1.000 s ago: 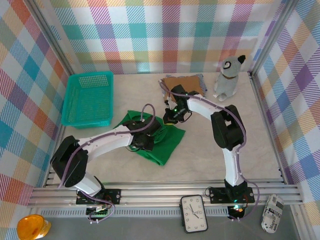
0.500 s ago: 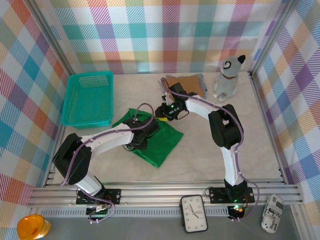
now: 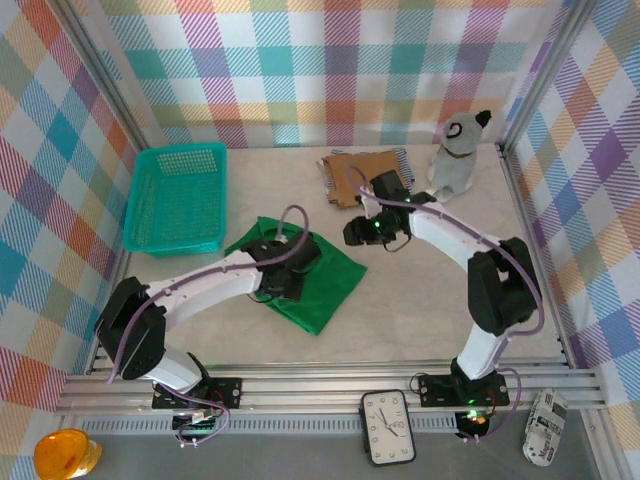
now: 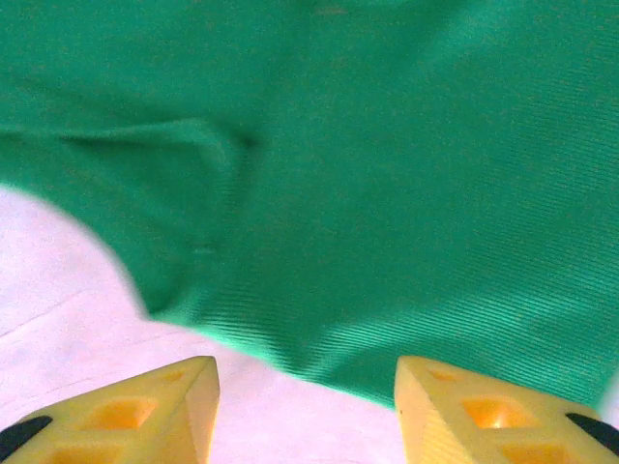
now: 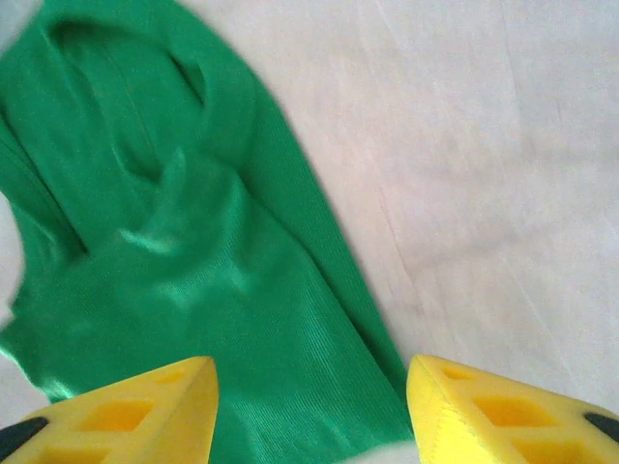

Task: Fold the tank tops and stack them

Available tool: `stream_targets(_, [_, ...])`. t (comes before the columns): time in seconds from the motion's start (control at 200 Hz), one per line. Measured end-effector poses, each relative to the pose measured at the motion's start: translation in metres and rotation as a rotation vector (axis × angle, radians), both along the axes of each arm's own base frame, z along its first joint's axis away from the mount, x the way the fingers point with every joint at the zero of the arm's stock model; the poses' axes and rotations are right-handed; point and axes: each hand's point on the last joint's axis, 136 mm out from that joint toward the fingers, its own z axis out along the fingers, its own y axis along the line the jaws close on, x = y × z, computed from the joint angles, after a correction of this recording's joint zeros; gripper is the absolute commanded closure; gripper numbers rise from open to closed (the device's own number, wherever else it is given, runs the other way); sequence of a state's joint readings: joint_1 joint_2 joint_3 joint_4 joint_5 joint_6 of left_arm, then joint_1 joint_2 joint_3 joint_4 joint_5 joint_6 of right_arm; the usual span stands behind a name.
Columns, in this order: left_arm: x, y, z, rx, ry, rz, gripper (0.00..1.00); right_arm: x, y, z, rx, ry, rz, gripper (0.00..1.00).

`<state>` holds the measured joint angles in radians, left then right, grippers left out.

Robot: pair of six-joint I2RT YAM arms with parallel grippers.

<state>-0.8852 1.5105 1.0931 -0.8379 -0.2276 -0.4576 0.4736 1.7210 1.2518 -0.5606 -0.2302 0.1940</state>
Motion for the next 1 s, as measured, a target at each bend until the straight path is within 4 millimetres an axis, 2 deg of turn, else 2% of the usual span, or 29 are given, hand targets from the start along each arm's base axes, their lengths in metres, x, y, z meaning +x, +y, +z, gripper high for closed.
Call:
stream_targets(0.075, [-0.017,-0.029,-0.001,-0.034,0.000,-0.094,0.47,-0.019,-0.012,-0.021,-0.048,0.037,0.021,0.44])
stream_targets(0.16, [-0.033,-0.051,-0.009,-0.049,0.015,-0.163,0.47,-0.036,-0.022,-0.043,-0.098,0.087,0.041,0.44])
stream_targets(0.315, [-0.049,-0.075,-0.034,-0.037,0.047,-0.218,0.46,-0.043,-0.026,-0.053,-0.121,0.108,0.056,0.44])
stream_targets(0.535, [-0.056,-0.073,-0.063,0.019,0.088,-0.230,0.47,-0.041,-0.018,-0.072,-0.116,0.136,0.066,0.48])
stream_targets(0.635, [-0.055,-0.070,-0.071,0.052,0.094,-0.235,0.51,-0.036,-0.012,-0.080,-0.112,0.155,0.064,0.55])
stream_targets(0.705, [-0.055,-0.067,-0.077,0.078,0.100,-0.243,0.58,-0.033,-0.011,-0.081,-0.118,0.169,0.056,0.67])
stream_targets(0.795, [-0.055,-0.066,-0.080,0.095,0.095,-0.257,0.77,-0.029,-0.007,-0.084,-0.110,0.168,0.058,0.82])
stream_targets(0.845, [-0.054,-0.063,-0.080,0.114,0.088,-0.253,0.84,-0.029,-0.007,-0.084,-0.112,0.165,0.067,0.89])
stream_targets(0.92, [-0.053,-0.060,-0.078,0.143,0.086,-0.265,0.91,-0.030,-0.007,-0.082,-0.114,0.165,0.068,0.96])
stream_targets(1.0, [-0.054,-0.063,-0.075,0.171,0.101,-0.284,0.95,-0.032,-0.011,-0.079,-0.124,0.167,0.069,0.97])
